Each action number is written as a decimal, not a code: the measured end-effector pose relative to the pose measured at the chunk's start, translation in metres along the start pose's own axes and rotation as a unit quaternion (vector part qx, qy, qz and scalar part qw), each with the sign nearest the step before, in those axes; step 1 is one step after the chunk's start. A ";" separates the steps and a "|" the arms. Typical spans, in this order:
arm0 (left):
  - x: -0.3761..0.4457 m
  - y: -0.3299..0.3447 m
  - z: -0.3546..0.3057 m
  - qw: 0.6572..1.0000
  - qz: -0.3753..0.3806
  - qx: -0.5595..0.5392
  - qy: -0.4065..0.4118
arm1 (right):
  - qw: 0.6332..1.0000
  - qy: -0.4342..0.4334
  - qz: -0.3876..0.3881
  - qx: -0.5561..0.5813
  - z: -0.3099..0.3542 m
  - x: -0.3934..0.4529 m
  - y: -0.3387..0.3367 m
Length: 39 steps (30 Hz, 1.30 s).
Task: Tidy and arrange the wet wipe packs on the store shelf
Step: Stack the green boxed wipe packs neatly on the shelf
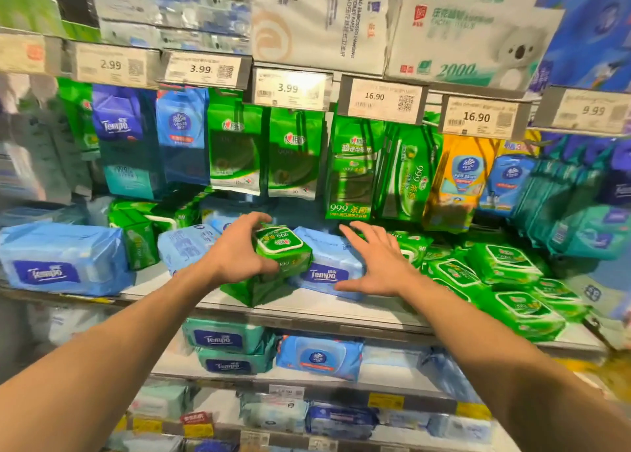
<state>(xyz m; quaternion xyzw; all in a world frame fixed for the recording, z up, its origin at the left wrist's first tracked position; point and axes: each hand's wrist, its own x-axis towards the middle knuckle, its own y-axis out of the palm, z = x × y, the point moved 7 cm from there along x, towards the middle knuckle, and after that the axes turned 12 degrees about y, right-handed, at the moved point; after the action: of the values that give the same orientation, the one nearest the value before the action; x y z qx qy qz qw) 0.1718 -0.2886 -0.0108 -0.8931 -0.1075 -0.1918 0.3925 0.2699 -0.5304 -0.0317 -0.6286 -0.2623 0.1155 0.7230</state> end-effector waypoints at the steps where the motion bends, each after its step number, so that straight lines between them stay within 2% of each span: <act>1: 0.006 0.004 -0.012 1.000 -0.001 0.005 0.016 | 1.000 0.019 0.004 0.007 -0.018 -0.007 -0.007; 6: 0.033 0.010 -0.055 0.996 0.026 0.034 0.075 | 0.986 0.144 0.071 -0.042 -0.106 -0.051 -0.031; 10: 0.044 0.013 -0.080 0.996 0.025 -0.028 0.078 | 0.947 0.254 0.174 -0.093 -0.144 -0.074 -0.018; 14: 0.044 0.046 -0.116 0.994 0.022 -0.043 0.094 | 0.932 0.251 0.220 -0.143 -0.147 -0.067 0.004; 17: 0.040 0.079 -0.139 0.996 0.001 -0.027 0.089 | 0.932 0.253 0.210 -0.150 -0.152 -0.058 0.016; 21: 0.038 0.116 -0.161 0.997 -0.057 0.004 0.048 | 0.958 0.213 0.171 -0.092 -0.155 -0.063 0.020; 26: 0.039 0.157 -0.185 0.998 -0.056 0.012 0.026 | 0.972 0.172 0.150 0.055 -0.172 -0.079 0.006; 30: 0.049 0.180 -0.202 0.999 -0.040 0.009 0.030 | 0.977 0.136 0.133 0.101 -0.194 -0.091 -0.014; 32: 0.056 0.192 -0.209 0.999 -0.036 -0.005 0.036 | 0.980 0.145 0.088 0.102 -0.218 -0.098 -0.025; 35: 0.062 0.210 -0.216 0.999 -0.012 -0.003 0.051 | 0.980 0.195 0.014 0.045 -0.263 -0.109 -0.038; 39: 0.061 0.228 -0.217 0.995 0.052 0.022 0.080 | 0.964 0.263 0.020 0.020 -0.298 -0.115 -0.036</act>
<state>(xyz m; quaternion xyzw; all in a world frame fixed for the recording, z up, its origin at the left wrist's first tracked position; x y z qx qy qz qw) 0.2491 -0.5997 -0.0007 -0.8704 -0.0333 -0.2393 0.4290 0.3249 -0.8471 -0.0455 -0.6272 -0.0479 -0.0336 0.7767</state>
